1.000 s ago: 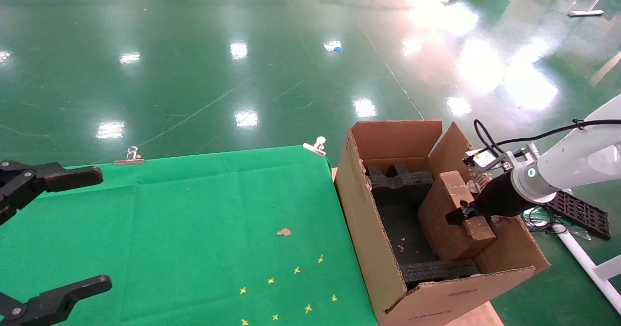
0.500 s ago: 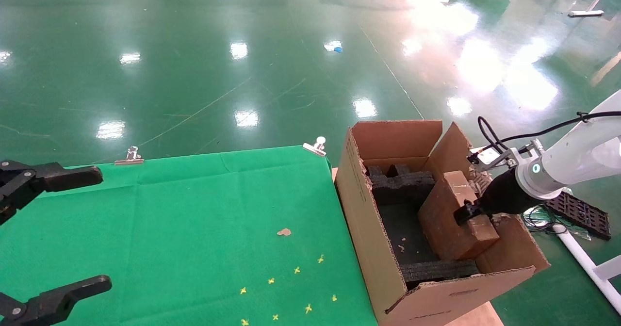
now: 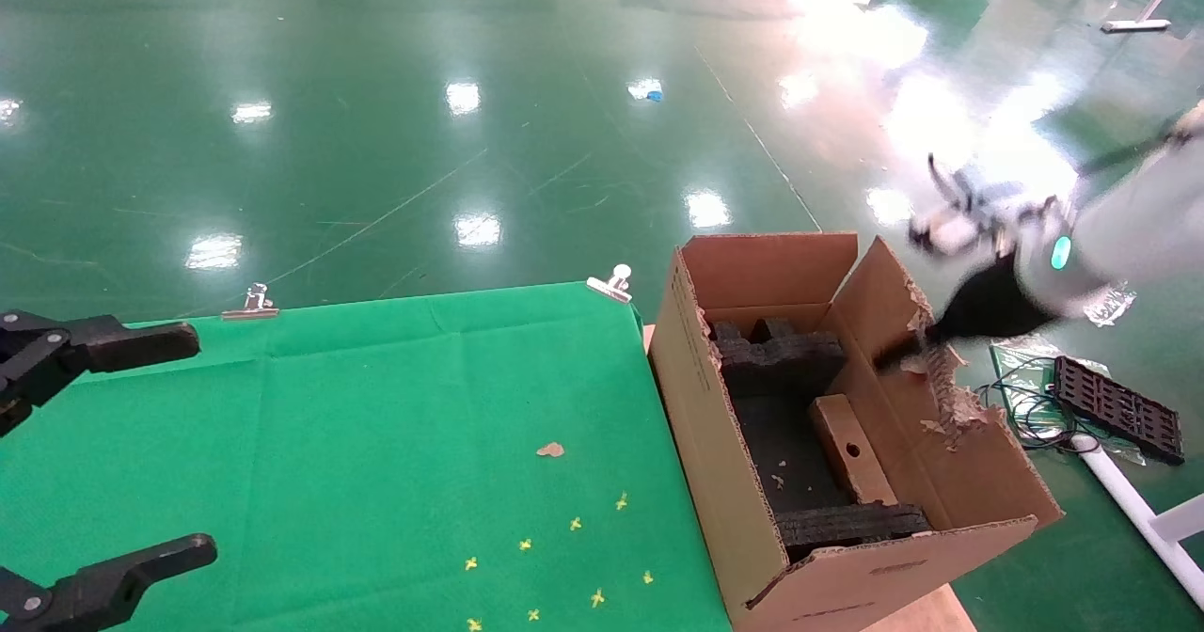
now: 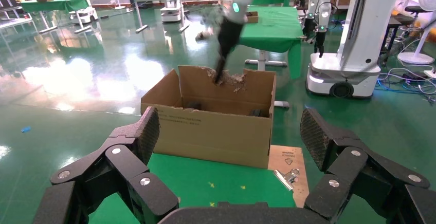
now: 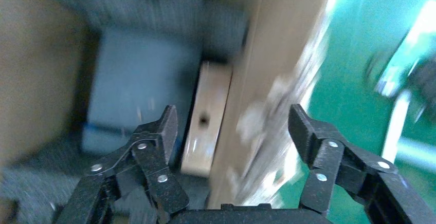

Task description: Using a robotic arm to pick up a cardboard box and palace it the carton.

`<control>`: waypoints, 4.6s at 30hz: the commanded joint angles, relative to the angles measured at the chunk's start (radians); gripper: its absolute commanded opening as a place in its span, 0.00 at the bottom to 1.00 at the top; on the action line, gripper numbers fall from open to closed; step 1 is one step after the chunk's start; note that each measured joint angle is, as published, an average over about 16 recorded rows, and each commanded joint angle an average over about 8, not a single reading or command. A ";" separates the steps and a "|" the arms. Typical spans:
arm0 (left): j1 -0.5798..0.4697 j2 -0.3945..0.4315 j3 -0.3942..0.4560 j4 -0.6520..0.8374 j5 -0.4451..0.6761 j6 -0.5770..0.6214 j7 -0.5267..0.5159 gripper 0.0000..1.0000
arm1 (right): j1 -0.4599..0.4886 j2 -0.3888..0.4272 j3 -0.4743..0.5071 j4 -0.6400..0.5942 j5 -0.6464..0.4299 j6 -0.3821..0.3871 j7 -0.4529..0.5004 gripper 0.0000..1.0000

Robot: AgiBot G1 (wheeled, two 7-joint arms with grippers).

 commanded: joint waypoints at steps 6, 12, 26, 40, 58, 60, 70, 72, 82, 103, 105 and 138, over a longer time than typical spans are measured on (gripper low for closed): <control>0.000 0.000 0.000 0.000 0.000 0.000 0.000 1.00 | 0.191 0.031 0.027 0.063 0.027 0.004 -0.135 1.00; 0.000 0.000 0.001 0.000 -0.001 0.000 0.000 1.00 | 0.234 0.107 0.086 0.152 0.102 0.050 -0.249 1.00; 0.000 0.000 0.002 0.001 -0.001 0.000 0.001 1.00 | 0.057 0.168 0.329 0.366 0.200 0.009 -0.333 1.00; -0.001 -0.001 0.003 0.001 -0.001 -0.001 0.002 1.00 | -0.224 0.195 0.639 0.607 0.292 -0.079 -0.391 1.00; -0.001 -0.001 0.003 0.001 -0.002 -0.001 0.002 1.00 | -0.581 0.230 1.033 0.913 0.407 -0.192 -0.465 1.00; -0.001 -0.001 0.004 0.001 -0.002 -0.001 0.002 1.00 | -0.619 0.233 1.075 0.945 0.420 -0.204 -0.472 1.00; -0.001 -0.001 0.004 0.001 -0.003 -0.001 0.002 1.00 | -0.811 0.252 1.287 1.110 0.482 -0.265 -0.512 1.00; -0.001 -0.001 0.004 0.001 -0.003 -0.001 0.002 1.00 | -0.849 0.256 1.329 1.143 0.494 -0.277 -0.520 1.00; -0.001 -0.002 0.004 0.002 -0.003 -0.002 0.003 1.00 | -0.967 0.267 1.458 1.242 0.533 -0.313 -0.542 1.00; -0.001 -0.002 0.004 0.002 -0.003 -0.002 0.003 1.00 | -0.941 0.265 1.430 1.221 0.525 -0.305 -0.539 1.00; -0.001 -0.002 0.004 0.002 -0.003 -0.002 0.003 1.00 | -0.940 0.265 1.429 1.220 0.524 -0.305 -0.539 1.00; -0.001 -0.002 0.004 0.002 -0.003 -0.002 0.003 1.00 | -0.933 0.264 1.422 1.215 0.522 -0.303 -0.537 1.00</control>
